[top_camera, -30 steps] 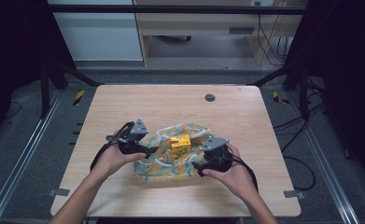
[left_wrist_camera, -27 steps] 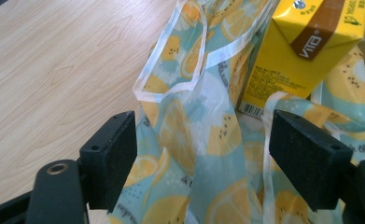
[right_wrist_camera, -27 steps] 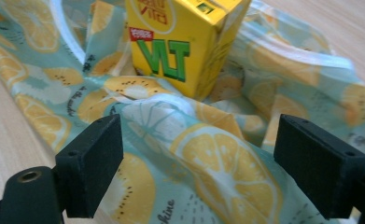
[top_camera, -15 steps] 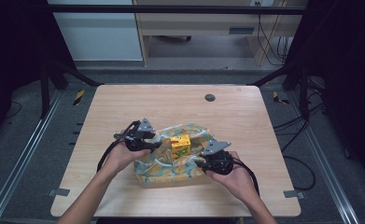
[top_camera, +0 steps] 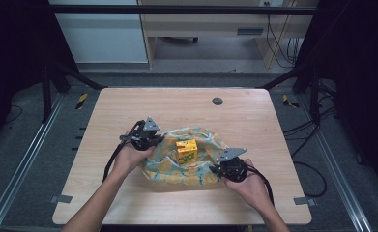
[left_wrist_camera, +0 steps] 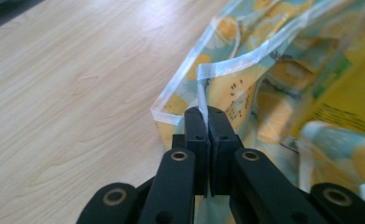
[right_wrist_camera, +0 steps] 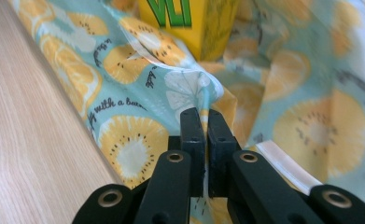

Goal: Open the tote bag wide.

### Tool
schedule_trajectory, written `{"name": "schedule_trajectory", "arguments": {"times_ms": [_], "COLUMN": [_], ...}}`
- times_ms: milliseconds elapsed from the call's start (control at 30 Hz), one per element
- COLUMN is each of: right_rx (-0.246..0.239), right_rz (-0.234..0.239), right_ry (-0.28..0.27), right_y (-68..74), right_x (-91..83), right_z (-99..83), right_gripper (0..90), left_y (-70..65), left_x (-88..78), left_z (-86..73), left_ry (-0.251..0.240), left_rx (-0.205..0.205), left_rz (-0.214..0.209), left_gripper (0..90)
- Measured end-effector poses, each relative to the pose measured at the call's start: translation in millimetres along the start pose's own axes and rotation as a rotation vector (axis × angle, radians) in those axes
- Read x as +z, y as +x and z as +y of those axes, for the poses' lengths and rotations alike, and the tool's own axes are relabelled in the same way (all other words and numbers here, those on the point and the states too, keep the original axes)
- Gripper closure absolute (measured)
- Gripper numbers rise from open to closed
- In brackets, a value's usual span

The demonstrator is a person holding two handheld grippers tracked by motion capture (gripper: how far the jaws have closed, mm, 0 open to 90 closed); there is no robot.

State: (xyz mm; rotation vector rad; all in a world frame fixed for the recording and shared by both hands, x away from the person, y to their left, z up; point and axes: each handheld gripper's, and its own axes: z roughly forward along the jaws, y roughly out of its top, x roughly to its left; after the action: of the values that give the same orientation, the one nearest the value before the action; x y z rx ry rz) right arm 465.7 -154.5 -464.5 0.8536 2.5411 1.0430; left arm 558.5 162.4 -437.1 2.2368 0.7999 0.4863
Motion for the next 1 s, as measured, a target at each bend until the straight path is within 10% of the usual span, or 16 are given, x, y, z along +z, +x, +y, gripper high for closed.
{"name": "schedule_trajectory", "arguments": {"times_ms": [267, 1000], "right_rx": [-0.003, 0.005], "right_rz": [0.014, 0.043], "right_ry": [-0.004, 0.041], "right_y": [-7.2, -9.8], "right_x": [-0.7, 2.8], "right_z": [-9.5, -36.1], "right_gripper": [88.5, 88.6], "left_y": [10.2, 12.6], "left_x": [5.6, 18.1], "left_z": [-6.3, -30.1], "left_ry": [-0.061, 0.013], "left_rx": [-0.058, -0.056], "left_rz": [-0.002, -0.007], "left_gripper": [89.6, 89.5]}}
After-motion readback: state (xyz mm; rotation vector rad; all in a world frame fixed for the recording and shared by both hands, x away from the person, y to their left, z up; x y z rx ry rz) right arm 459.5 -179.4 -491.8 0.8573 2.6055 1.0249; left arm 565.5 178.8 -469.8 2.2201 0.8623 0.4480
